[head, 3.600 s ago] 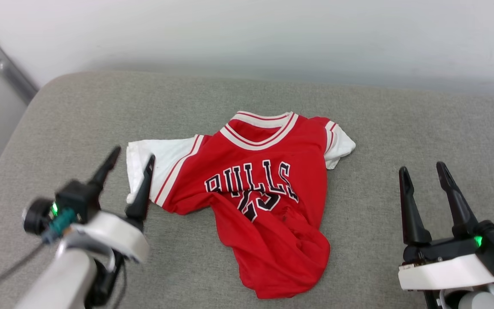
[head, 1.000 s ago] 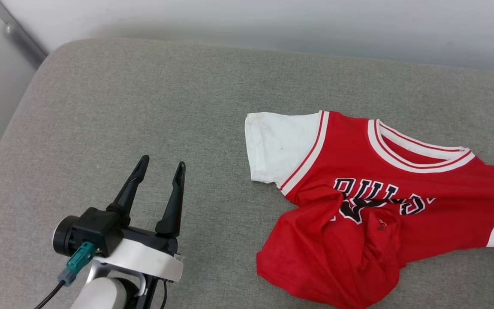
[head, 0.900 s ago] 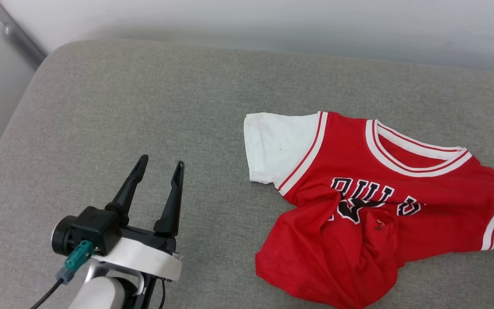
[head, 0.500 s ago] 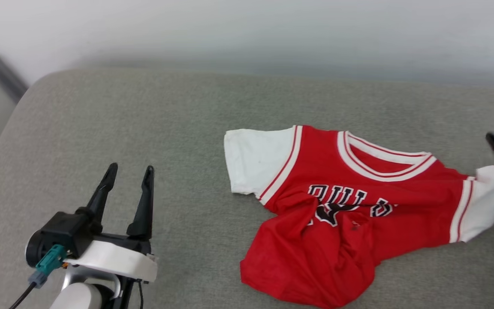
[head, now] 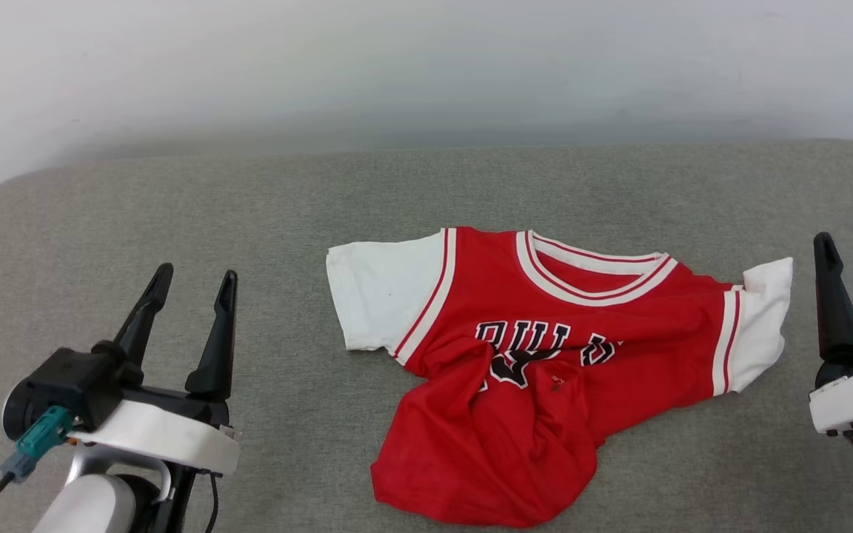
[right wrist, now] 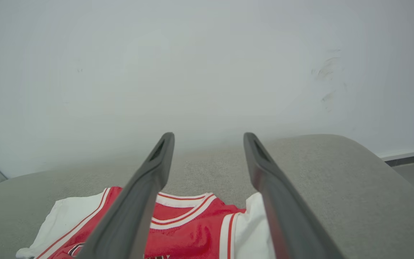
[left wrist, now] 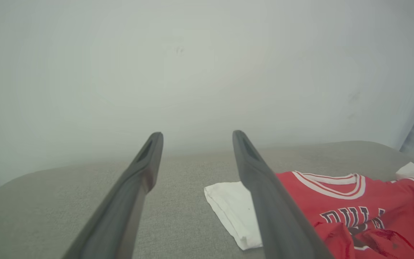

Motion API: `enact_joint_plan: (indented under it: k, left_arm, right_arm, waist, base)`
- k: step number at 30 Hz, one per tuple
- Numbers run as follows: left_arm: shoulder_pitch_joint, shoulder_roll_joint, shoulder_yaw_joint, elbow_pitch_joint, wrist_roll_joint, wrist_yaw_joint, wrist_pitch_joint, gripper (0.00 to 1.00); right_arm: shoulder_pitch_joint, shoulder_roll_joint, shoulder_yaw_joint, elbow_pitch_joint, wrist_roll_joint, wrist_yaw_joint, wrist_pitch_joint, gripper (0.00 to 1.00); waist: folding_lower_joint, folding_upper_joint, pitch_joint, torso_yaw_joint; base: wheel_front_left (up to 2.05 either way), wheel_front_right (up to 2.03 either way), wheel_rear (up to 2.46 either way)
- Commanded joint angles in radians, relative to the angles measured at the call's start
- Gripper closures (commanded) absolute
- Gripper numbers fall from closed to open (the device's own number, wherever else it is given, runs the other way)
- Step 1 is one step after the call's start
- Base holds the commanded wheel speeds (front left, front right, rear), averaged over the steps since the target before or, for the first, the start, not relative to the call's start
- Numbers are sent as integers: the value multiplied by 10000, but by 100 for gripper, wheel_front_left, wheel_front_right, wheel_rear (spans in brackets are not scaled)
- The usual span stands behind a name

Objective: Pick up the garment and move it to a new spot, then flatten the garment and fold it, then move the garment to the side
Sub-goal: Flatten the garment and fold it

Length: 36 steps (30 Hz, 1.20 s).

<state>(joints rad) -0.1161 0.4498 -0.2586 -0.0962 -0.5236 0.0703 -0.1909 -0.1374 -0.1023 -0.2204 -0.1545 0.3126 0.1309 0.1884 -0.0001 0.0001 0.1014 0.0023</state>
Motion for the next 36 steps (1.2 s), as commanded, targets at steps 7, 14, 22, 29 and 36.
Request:
enact_joint_plan:
  k: [7, 14, 22, 29, 36]
  left_arm:
    - [-1725, 933, -165, -192, -409, -951, 1655, 0]
    - [-4264, 2212, -817, 337, -1576, -1733, 5806, 0]
    - [-6061, 2802, -1546, 1135, -3516, -1916, 10088, 0]
    - [-7155, 3085, -1889, 2241, -3797, -1861, 11854, 0]
    - [-7564, 3174, -2262, 3022, -3453, -1766, 12398, 0]
  right_arm:
    - [333, 474, 192, -844, 200, -1, -1208, 0]
    - [-76, 527, 548, -1192, 525, -1, -1721, 0]
    - [-320, 531, 666, -623, 1166, -1, -2248, 0]
    - [-470, 531, 1049, -91, 1483, -3, -2773, 0]
    - [-669, 533, 1313, 212, 1635, -3, -3093, 0]
  waist:
    - [1, -1, 725, -702]
    - [1, -1, 1772, -1414]
    - [1, -1, 2642, -1996]
    - [1, -1, 3316, -2482]
    - [1, -1, 3786, -2772]
  base:
    - [0, 0, 0]
    - [0, 0, 0]
    - [0, 0, 0]
    - [0, 0, 0]
    - [0, 0, 0]
